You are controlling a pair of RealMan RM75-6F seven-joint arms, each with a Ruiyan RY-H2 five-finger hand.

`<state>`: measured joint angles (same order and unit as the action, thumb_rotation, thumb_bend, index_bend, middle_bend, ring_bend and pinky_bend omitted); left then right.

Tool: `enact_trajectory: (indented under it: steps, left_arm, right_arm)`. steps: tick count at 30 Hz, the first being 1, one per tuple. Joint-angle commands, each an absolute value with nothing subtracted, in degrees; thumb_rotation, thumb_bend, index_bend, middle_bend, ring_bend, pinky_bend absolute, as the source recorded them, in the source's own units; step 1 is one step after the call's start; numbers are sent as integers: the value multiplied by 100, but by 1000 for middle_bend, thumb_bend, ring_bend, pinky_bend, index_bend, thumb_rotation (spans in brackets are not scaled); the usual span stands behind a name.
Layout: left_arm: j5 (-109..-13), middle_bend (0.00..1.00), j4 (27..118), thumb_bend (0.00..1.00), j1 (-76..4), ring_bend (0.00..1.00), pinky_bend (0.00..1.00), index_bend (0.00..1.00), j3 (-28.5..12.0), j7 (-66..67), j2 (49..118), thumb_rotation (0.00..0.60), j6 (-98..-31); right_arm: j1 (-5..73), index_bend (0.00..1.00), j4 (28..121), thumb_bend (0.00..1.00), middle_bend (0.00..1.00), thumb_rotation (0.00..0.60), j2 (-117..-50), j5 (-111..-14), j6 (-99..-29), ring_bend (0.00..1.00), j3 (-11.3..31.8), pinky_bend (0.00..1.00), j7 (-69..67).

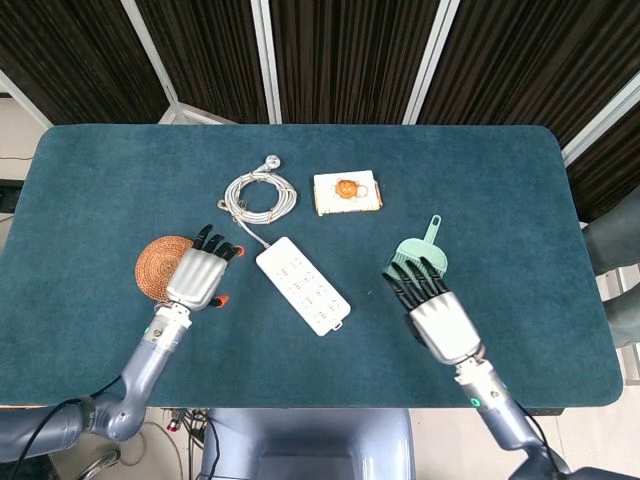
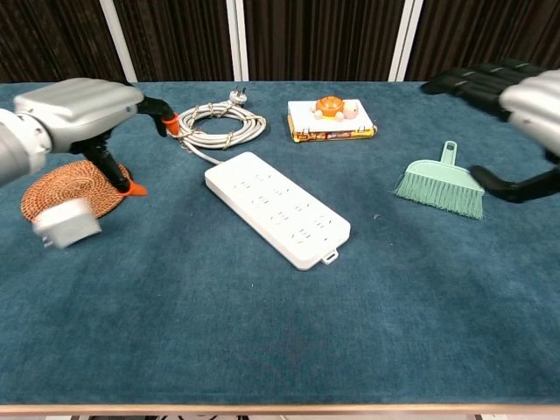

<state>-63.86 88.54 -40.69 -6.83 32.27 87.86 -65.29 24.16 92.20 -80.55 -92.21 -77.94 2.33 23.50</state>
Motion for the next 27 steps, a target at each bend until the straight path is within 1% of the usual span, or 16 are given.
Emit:
enact_trajectory:
  steps: [1,3,4,6,10,15,21,25,27]
  left_arm:
    - [-6565,232,9077,9,-3801,117,50,246,-536,2984,8592,600,-6815]
    - [-6717,201,9295,9,-3554,102,46,217,-411,2766,8445,600,-7091]
    - [-6875,189,9463,9,-3347,96,42,207,-283,2598,8323,600,-7327]
    - [-7071,158,9597,9,-3128,76,30,172,-118,2454,8193,600,-7579]
    - [-7629,129,9747,8,-2489,63,21,139,361,2034,7902,600,-8333]
    - [-8091,103,9560,8,-1796,40,2,111,826,1450,7688,600,-9046]
    - [-8393,65,9074,0,-1261,20,0,61,1088,1087,7531,600,-9548]
    - [-8522,33,8758,0,-1049,3,0,25,1110,887,7500,600,-9736]
    - [-8546,19,8659,0,-1009,0,0,5,1050,763,7485,600,-9772]
  right_arm:
    - [2160,0,9355,470,6,600,-7812,-9136,-8059,0,135,2,2266]
    - [1957,0,9385,420,0,600,-7633,-9086,-8279,0,77,0,2128]
    - [1789,0,9388,405,0,600,-7499,-9034,-8461,0,38,0,1993]
    - [1622,0,9362,389,0,600,-7368,-8985,-8641,0,-1,0,1805]
    - [1209,0,9186,373,0,600,-7037,-8825,-9037,0,-83,0,1140]
    - [796,0,8731,372,0,600,-6758,-8780,-9484,0,-133,0,165]
    - [527,0,8242,361,0,600,-6636,-8853,-9781,0,-147,0,-553]
    - [439,0,8093,286,0,600,-6605,-8832,-9851,0,-98,0,-710]
    - [416,0,8121,252,0,600,-6558,-8738,-9832,0,-35,0,-678]
